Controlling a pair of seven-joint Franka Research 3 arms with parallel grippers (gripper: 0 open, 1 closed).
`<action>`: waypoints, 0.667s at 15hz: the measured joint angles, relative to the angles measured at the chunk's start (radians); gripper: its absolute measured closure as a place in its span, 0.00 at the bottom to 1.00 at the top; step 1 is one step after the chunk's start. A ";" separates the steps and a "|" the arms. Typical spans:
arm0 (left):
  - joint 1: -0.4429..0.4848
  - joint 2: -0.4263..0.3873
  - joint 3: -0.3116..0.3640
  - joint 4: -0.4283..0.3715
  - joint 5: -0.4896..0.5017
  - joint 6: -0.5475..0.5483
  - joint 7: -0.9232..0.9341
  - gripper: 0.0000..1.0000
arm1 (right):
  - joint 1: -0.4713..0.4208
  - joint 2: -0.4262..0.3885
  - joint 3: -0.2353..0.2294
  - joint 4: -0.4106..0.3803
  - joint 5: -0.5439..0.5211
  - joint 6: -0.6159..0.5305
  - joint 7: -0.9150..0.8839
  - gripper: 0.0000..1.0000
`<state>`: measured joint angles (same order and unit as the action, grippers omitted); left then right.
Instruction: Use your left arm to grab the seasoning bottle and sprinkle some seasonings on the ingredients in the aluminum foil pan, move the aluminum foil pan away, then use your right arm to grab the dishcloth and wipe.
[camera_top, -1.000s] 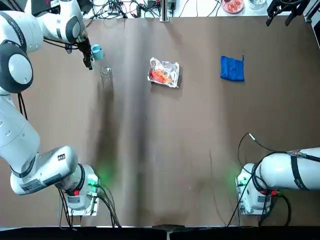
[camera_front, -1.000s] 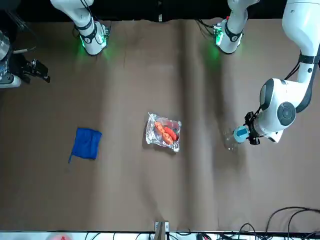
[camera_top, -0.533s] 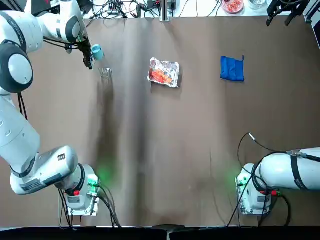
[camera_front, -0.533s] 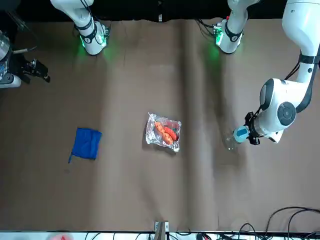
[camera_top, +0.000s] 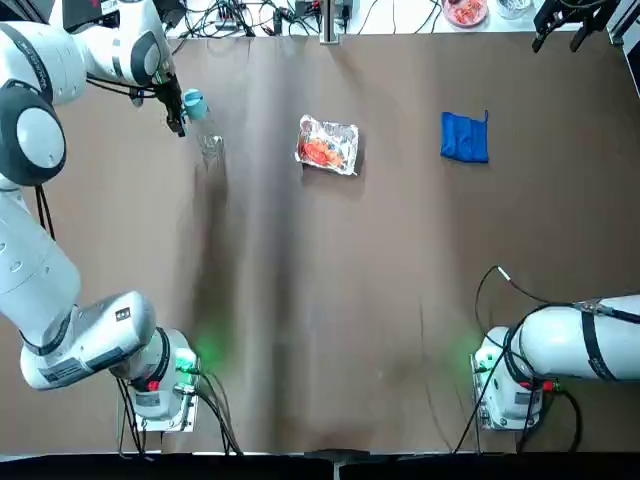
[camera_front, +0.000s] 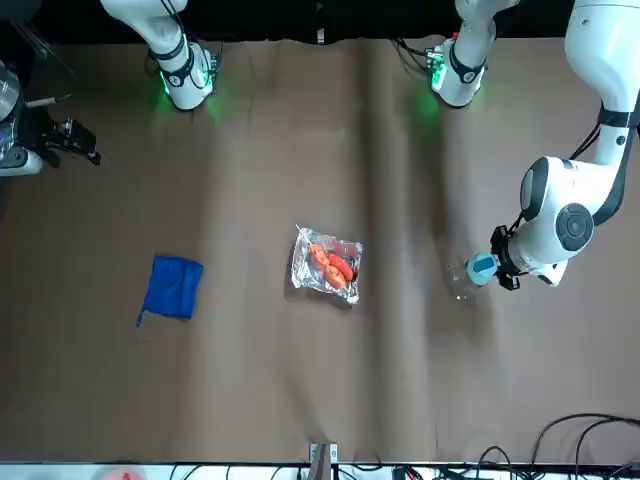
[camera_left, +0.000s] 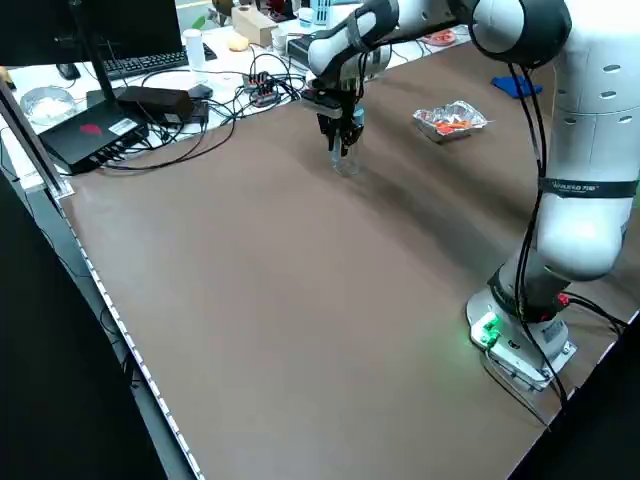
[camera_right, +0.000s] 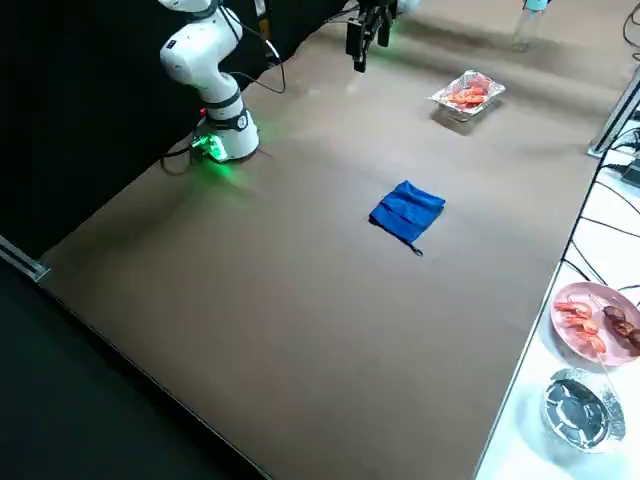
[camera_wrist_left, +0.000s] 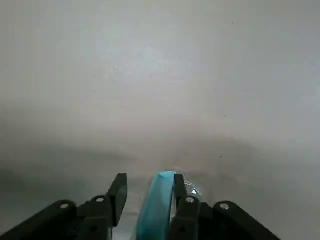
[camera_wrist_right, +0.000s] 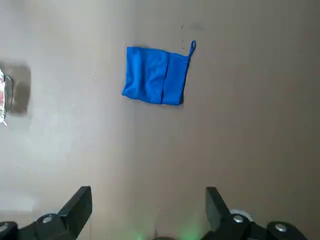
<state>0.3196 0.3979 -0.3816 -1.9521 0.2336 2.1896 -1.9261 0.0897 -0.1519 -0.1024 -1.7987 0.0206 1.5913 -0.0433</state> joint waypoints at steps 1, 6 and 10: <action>0.000 0.000 0.000 0.000 0.000 0.000 0.000 0.55 | 0.000 0.000 0.000 0.000 0.000 0.000 0.000 0.00; 0.001 0.000 0.001 0.001 0.000 0.003 0.000 0.66 | 0.000 0.000 0.000 0.000 0.000 0.000 0.000 0.00; 0.001 0.000 0.001 0.002 0.000 0.003 0.000 0.71 | 0.000 0.000 0.000 0.000 0.000 0.000 0.000 0.00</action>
<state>0.3202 0.3979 -0.3809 -1.9506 0.2336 2.1927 -1.9261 0.0897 -0.1519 -0.1024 -1.7987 0.0206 1.5913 -0.0433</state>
